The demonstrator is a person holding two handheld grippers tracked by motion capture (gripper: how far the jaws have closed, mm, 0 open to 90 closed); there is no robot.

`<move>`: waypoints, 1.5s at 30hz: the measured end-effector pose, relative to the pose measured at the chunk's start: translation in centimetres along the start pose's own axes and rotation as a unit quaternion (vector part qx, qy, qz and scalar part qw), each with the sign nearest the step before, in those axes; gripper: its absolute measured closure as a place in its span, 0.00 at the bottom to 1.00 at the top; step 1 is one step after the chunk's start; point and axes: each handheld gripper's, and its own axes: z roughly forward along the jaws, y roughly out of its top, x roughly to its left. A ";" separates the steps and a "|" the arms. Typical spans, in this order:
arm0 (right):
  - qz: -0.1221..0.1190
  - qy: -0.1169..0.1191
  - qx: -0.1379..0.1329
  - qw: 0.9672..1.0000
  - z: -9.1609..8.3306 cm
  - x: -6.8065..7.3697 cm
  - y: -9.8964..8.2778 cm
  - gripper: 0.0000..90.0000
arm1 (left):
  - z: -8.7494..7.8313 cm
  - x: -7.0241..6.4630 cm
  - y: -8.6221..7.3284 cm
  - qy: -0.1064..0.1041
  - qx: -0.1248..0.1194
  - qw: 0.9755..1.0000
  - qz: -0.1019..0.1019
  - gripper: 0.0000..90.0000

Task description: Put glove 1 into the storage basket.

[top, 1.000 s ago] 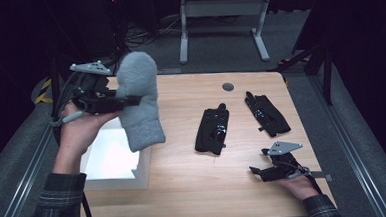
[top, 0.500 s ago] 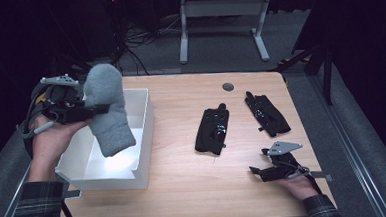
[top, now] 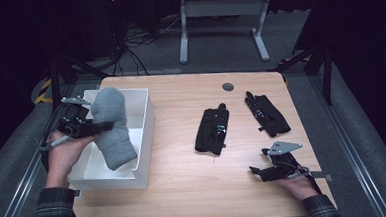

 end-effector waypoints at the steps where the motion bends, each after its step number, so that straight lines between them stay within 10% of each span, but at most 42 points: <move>1: 0.000 0.000 0.000 1.000 0.0 0.0 0.0 0.17 | 0.4 0.1 -0.1 -0.001 0.002 1.000 -0.001 0.80; 22: 0.000 0.000 0.000 1.000 0.0 0.0 0.0 0.17 | 8.5 3.2 -2.6 0.007 0.076 0.996 -0.051 0.62; 31: 0.000 0.000 0.000 1.000 0.0 0.0 0.0 0.17 | 6.7 2.1 -1.3 0.077 0.025 0.995 -0.055 0.19; 35: 0.000 0.000 0.000 1.000 0.0 0.0 0.0 0.17 | 5.5 1.0 0.0 0.094 0.011 0.995 -0.038 0.16; 45: 0.000 -0.001 0.000 1.000 0.0 0.0 0.0 0.16 | 2.6 -3.5 3.5 0.045 -0.031 0.998 0.022 0.15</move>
